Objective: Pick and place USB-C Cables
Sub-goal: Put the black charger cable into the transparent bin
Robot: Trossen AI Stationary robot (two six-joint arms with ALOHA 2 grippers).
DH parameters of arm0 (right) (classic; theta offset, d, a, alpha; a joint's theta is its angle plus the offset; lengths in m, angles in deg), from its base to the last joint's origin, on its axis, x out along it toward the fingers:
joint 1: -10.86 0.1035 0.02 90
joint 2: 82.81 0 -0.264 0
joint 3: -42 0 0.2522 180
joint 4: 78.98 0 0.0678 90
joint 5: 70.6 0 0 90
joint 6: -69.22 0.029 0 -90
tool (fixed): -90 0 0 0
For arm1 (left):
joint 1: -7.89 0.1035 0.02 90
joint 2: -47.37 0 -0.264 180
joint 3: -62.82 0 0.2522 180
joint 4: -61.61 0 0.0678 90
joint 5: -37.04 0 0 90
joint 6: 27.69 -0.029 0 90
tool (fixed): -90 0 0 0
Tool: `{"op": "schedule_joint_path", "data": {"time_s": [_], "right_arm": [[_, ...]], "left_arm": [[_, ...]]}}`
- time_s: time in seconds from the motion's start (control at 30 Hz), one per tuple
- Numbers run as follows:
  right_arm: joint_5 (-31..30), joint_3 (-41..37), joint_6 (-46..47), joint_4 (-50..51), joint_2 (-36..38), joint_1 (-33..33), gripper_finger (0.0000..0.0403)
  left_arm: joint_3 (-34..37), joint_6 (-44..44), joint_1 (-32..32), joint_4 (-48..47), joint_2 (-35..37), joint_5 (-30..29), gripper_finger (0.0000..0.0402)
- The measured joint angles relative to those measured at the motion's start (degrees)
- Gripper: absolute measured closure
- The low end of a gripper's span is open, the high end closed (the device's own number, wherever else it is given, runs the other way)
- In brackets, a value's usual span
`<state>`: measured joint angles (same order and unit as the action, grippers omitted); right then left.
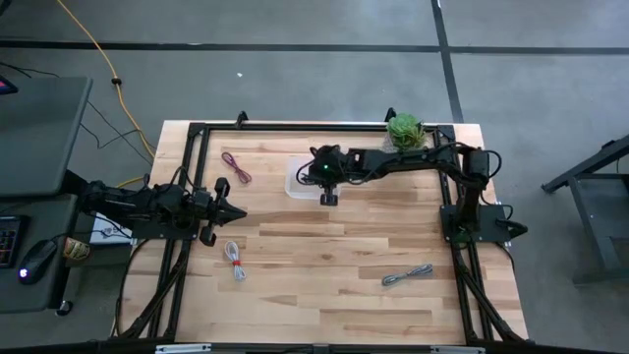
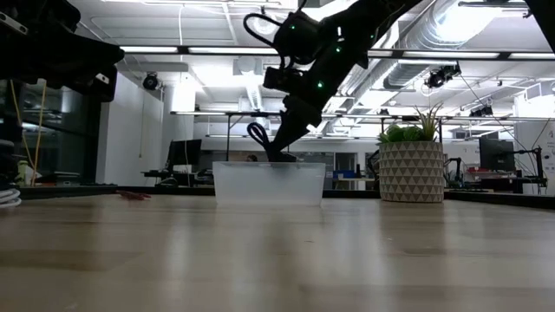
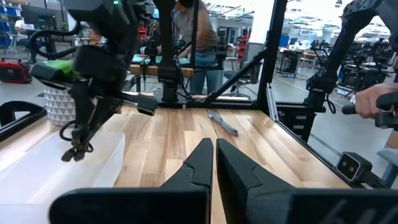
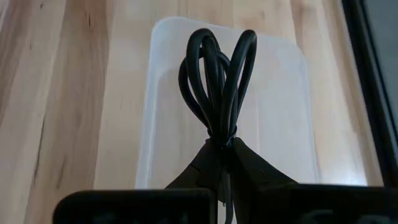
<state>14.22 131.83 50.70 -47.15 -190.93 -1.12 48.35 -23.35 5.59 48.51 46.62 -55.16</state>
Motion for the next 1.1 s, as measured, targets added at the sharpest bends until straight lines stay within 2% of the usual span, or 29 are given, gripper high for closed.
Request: {"op": "schedule_joint_path", "data": {"time_s": [0.1, 0.23, 0.4, 0.7, 0.83, 1.1], "right_arm": [[-3.4, 0.0, 0.0, 0.3, 0.0, 0.7, 0.0402], [-3.6, 0.0, 0.9, 2.2, 0.0, 0.3, 0.0402], [-7.3, 0.0, 2.0, 5.2, -1.3, -0.8, 0.0402], [-5.6, -0.1, 3.3, 2.6, -4.2, -3.5, 0.0402], [-2.9, -0.1, 4.5, 2.4, -5.5, -4.2, 0.0402], [-3.7, 0.0, 4.5, 2.0, -6.9, -4.2, 0.0402]], "left_arm": [[0.0, 0.0, 0.0, 0.0, 0.0, 0.0, 0.0398], [0.0, 0.0, 0.0, 0.0, 0.0, 0.0, 0.0398], [0.0, 0.0, 0.0, 0.0, 0.0, 0.0, 0.0398], [0.0, 0.0, 0.0, 0.0, 0.0, 0.0, 0.0398], [0.0, 0.0, 0.0, 0.0, 0.0, 0.0, 0.0398], [0.0, 0.0, 0.0, 0.0, 0.0, 0.0, 0.0398]]}}
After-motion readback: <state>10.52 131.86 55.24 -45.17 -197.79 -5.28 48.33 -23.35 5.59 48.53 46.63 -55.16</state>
